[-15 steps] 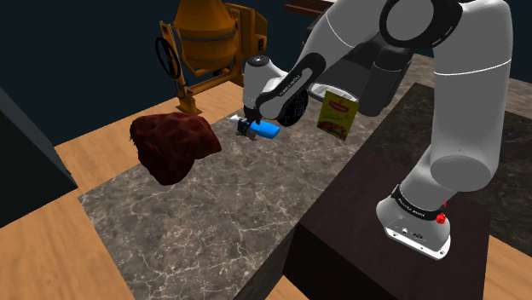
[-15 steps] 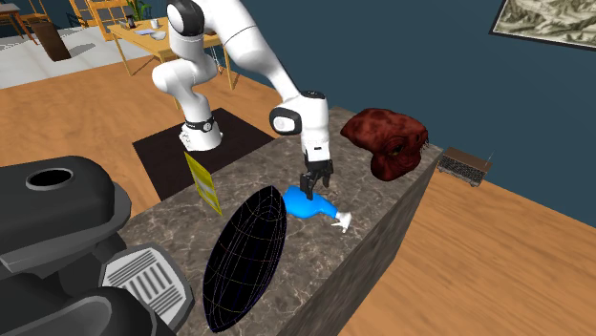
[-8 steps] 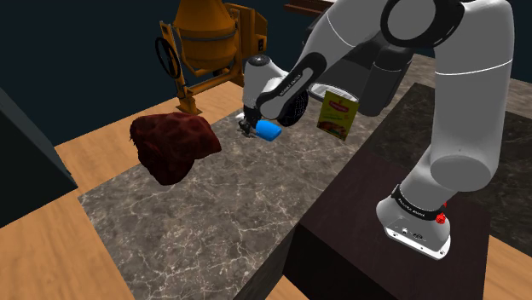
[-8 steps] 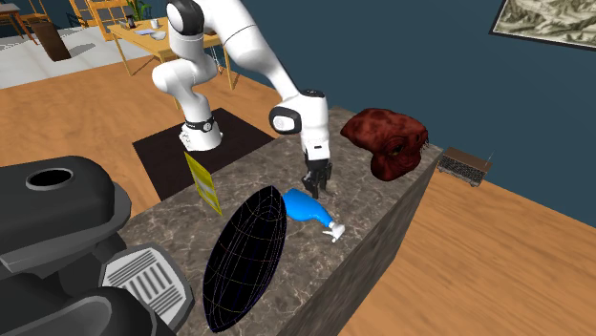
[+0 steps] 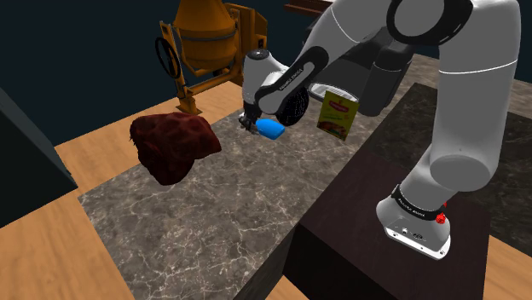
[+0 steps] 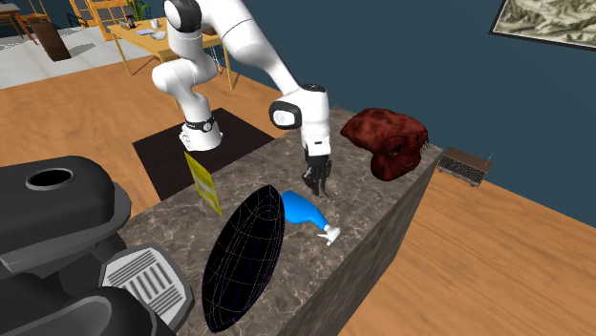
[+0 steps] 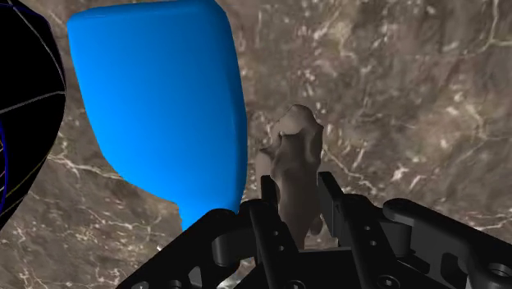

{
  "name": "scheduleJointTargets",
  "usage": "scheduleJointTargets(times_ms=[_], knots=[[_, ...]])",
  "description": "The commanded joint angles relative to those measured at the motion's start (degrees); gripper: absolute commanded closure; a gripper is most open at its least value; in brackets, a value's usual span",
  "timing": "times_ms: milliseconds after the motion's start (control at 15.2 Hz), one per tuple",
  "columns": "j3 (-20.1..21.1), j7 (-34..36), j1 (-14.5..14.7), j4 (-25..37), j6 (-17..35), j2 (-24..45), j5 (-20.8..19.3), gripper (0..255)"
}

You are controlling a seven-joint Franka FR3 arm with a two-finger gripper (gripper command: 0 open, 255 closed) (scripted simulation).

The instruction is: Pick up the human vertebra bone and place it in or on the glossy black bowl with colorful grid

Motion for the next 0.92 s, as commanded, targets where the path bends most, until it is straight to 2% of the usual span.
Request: scheduleJointTargets(times_ms=[0,858], knots=[[0.4,-0.5,-0.3,-0.2,-1.1,-1.3,0.5,255],[2.3,-3.7,-1.5,0.9,-8.8,-8.2,4.0,255]])
